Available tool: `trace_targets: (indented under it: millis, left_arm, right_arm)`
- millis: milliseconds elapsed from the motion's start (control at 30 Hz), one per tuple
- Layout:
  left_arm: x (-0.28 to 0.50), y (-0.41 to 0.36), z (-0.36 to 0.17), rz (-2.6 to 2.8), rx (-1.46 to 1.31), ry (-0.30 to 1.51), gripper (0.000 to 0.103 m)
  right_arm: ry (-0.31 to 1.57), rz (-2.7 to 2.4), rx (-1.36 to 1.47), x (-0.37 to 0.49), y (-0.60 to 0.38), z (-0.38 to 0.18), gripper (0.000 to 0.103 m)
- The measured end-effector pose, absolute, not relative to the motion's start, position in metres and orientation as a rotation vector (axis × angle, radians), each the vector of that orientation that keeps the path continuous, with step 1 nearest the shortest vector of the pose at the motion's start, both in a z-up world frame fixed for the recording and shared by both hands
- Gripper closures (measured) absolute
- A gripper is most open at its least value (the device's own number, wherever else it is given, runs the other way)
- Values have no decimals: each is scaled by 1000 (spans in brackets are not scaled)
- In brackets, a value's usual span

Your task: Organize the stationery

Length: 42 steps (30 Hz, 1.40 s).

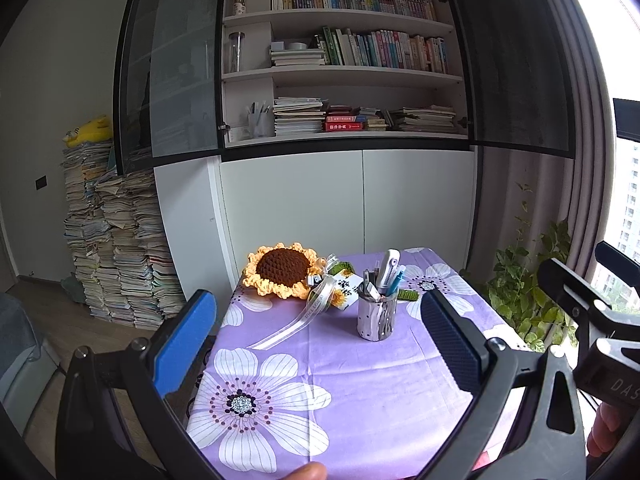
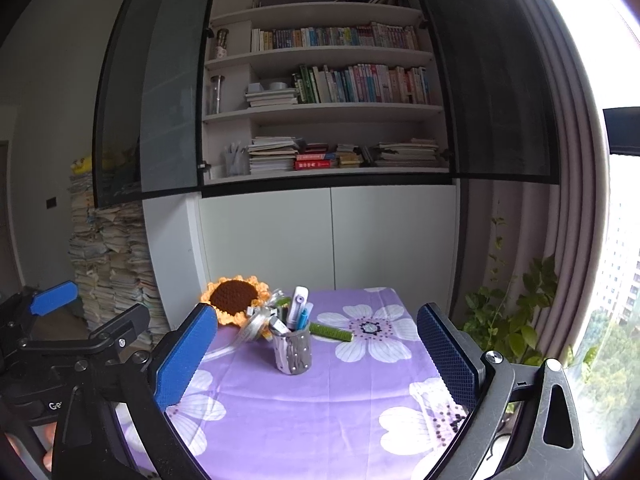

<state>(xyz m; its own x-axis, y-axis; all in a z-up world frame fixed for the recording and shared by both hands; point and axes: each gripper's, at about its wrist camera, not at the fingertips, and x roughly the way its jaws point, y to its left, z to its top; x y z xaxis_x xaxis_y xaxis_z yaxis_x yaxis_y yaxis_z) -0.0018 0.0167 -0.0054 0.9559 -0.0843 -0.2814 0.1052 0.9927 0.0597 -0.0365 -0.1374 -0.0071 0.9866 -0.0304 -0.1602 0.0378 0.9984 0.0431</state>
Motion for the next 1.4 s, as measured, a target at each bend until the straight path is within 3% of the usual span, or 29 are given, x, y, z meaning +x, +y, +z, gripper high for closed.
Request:
trace_targets:
  millis: [467, 733, 1400]
  left_arm:
    - [7, 17, -12, -76, 67, 326, 1]
    - [14, 17, -15, -83, 65, 343, 1]
    - [17, 11, -17, -86, 66, 359, 1]
  right_arm:
    - [285, 79, 227, -21, -153, -22, 3]
    - [271, 31, 98, -19, -137, -25, 3]
    - [301, 5, 94, -11, -142, -25, 3]
